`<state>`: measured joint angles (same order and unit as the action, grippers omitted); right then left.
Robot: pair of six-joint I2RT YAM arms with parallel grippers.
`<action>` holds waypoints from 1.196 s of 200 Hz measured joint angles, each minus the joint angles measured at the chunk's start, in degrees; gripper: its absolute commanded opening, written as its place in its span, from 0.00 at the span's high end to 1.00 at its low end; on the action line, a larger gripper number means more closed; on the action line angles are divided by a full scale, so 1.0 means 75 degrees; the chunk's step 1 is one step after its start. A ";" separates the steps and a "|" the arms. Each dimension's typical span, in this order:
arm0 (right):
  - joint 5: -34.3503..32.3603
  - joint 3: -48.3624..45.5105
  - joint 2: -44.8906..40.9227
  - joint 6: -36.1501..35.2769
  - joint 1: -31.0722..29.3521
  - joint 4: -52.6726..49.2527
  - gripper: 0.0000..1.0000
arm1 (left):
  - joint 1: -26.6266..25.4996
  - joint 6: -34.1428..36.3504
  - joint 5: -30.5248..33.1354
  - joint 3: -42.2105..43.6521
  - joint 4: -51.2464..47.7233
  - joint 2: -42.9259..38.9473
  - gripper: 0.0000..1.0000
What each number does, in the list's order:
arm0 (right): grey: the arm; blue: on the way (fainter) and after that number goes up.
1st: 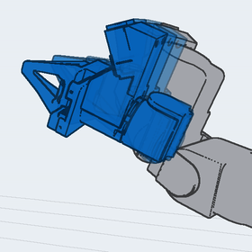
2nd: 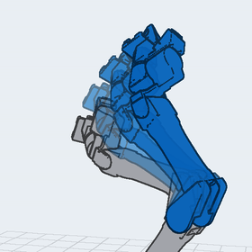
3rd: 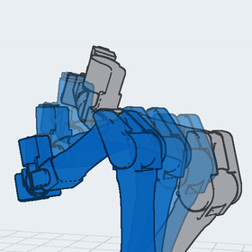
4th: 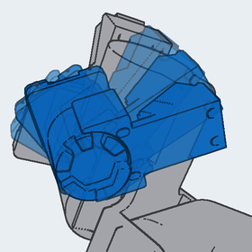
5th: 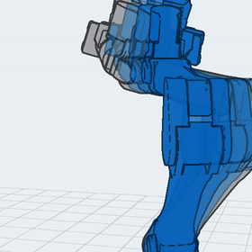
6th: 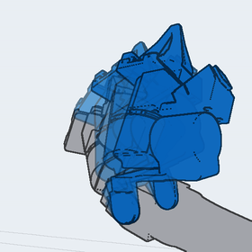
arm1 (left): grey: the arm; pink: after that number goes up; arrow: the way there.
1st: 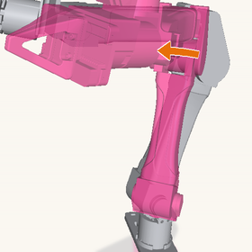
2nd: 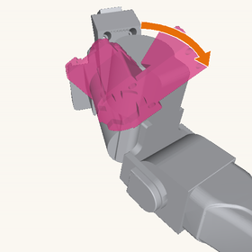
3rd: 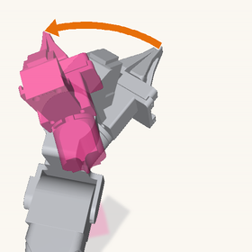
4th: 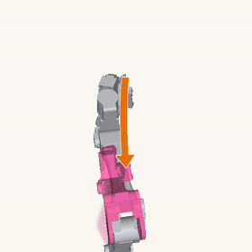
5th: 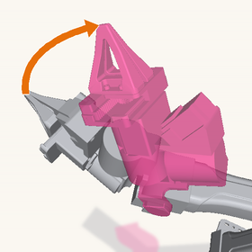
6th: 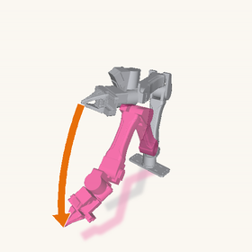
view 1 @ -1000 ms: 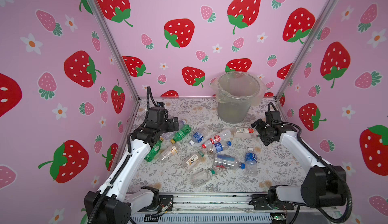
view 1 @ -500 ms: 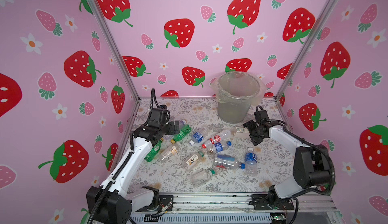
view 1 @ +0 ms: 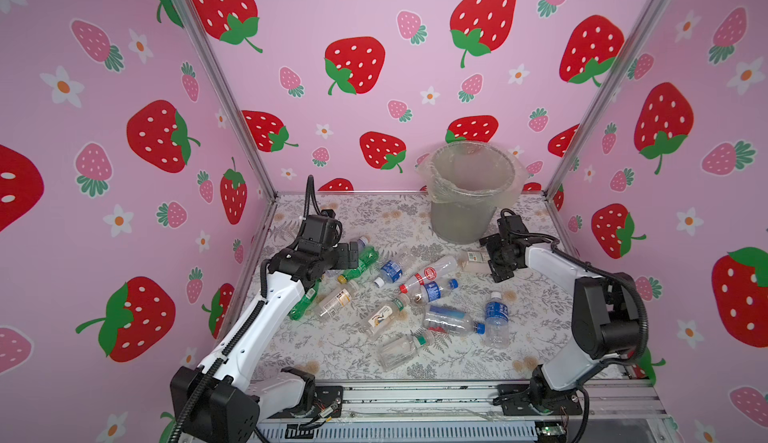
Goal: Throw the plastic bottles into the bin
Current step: 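Lift the red-labelled bottle and carry it up toward the bin with the right gripper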
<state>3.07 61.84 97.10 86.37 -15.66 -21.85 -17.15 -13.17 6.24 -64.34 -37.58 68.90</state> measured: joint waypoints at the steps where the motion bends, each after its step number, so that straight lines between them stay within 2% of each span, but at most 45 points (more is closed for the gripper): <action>1: 0.0003 0.0012 0.0035 0.0006 0.0000 0.0000 0.01 | 0.0000 0.0003 0.0006 0.0000 0.0000 0.0000 0.01; 11: 0.0003 0.0102 0.0268 0.0038 -0.0006 0.0000 0.00 | 0.0000 0.0009 0.0029 0.0000 0.0000 0.0003 0.01; 29: 0.0029 0.0207 0.0615 0.0093 -0.0029 0.0023 0.05 | 0.0000 0.0017 0.0085 0.0000 -0.0003 0.0006 0.01; 53: 0.0055 0.0233 0.0778 0.0047 -0.0032 0.0105 0.29 | 0.0000 0.0041 0.0125 0.0000 -0.0003 0.0017 0.01; 76: 0.0041 0.0233 0.0775 0.0099 -0.0032 0.0198 0.42 | 0.0000 0.0052 0.0172 0.0000 -0.0003 0.0050 0.01; 96: -0.0032 0.0187 0.0691 0.0076 -0.0032 0.0248 0.47 | 0.0000 0.0055 0.0172 0.0000 -0.0003 0.0096 0.01; 144: -0.0134 -0.0187 -0.0146 -0.0367 -0.0026 0.0189 0.48 | 0.0000 0.0047 0.0169 -0.0003 -0.0006 0.0119 0.01; 193: -0.0341 -0.0119 -0.1037 -0.1629 0.0015 -0.0187 0.48 | 0.0000 -0.0050 0.0172 -0.0195 -0.0117 0.0163 0.01; 239: -0.0527 -0.0839 -0.2562 -0.2576 0.0382 -0.0411 0.48 | 0.0032 -0.0291 0.0163 -0.0638 -0.0536 0.0790 0.01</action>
<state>-0.89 55.55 77.89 67.05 -12.80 -24.93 -16.91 -15.35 7.46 -69.12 -41.60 74.83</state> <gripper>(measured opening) 0.541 0.990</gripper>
